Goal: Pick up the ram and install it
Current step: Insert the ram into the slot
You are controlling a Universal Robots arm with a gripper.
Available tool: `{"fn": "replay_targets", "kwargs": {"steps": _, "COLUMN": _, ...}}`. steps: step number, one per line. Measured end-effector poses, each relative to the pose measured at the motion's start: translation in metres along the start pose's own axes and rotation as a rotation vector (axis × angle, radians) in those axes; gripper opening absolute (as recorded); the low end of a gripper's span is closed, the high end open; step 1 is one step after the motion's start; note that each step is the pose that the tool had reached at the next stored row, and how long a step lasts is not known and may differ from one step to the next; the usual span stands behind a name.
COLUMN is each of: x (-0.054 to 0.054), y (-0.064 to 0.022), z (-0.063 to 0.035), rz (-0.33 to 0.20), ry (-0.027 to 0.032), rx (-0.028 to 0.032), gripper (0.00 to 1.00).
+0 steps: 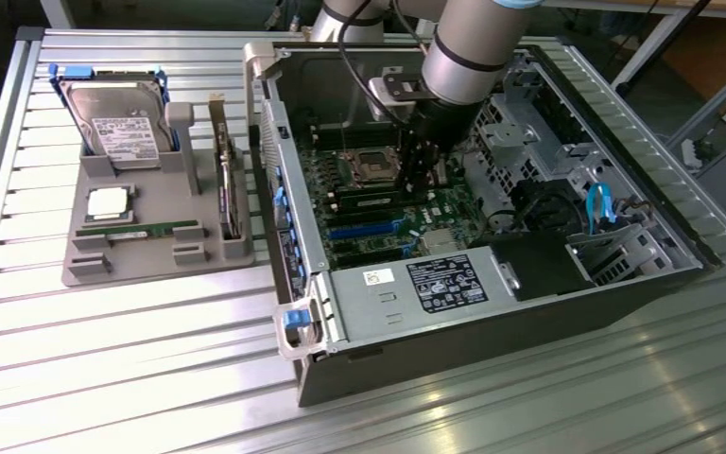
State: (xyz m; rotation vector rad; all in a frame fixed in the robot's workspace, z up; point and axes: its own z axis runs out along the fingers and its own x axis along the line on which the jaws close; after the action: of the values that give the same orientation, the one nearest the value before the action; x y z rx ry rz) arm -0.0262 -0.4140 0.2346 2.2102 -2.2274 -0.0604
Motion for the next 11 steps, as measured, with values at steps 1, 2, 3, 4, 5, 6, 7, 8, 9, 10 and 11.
{"fn": "replay_targets", "kwargs": {"steps": 1, "x": 0.0, "y": 0.0, "z": 0.0, "rz": 0.0, "ry": 0.0, "rx": 0.0, "gripper": 0.24}}
{"fn": "replay_targets", "kwargs": {"steps": 2, "x": 0.0, "y": 0.0, "z": 0.0, "rz": 0.0, "ry": 0.0001, "rx": -0.0001, "gripper": 0.24}}
{"fn": "replay_targets", "kwargs": {"steps": 3, "x": 0.0, "y": 0.0, "z": -0.0001, "rz": 0.0, "ry": 0.0001, "rx": -0.0001, "gripper": 0.24}}
{"fn": "replay_targets", "kwargs": {"steps": 4, "x": 0.0, "y": 0.0, "z": -0.0015, "rz": 0.0, "ry": 0.0001, "rx": -0.0001, "gripper": 0.24}}
{"fn": "replay_targets", "kwargs": {"steps": 5, "x": 0.0, "y": 0.0, "z": -0.0051, "rz": 0.0, "ry": 0.0, "rx": -0.0001, "gripper": 0.24}}
{"fn": "replay_targets", "kwargs": {"steps": 6, "x": -0.001, "y": 0.0, "z": -0.0104, "rz": 0.0, "ry": 0.0, "rx": 0.0, "gripper": 0.24}}
{"fn": "replay_targets", "kwargs": {"steps": 7, "x": -0.001, "y": 0.0001, "z": -0.0171, "rz": 0.0, "ry": 0.0, "rx": -0.0001, "gripper": 0.24}}
{"fn": "replay_targets", "kwargs": {"steps": 8, "x": -0.001, "y": 0.0, "z": -0.0219, "rz": 0.0, "ry": 0.0001, "rx": -0.0001, "gripper": 0.24}}
{"fn": "replay_targets", "kwargs": {"steps": 9, "x": -0.002, "y": 0.0001, "z": -0.0277, "rz": 0.0, "ry": 0.0001, "rx": -0.0001, "gripper": 0.24}}
{"fn": "replay_targets", "kwargs": {"steps": 10, "x": -0.002, "y": 0.0001, "z": -0.0309, "rz": 0.0, "ry": 0.0, "rx": 0.0, "gripper": 0.24}}
{"fn": "replay_targets", "kwargs": {"steps": 11, "x": -0.002, "y": 0.0001, "z": -0.0338, "rz": 0.0, "ry": 0.0002, "rx": -0.0001, "gripper": 0.24}}
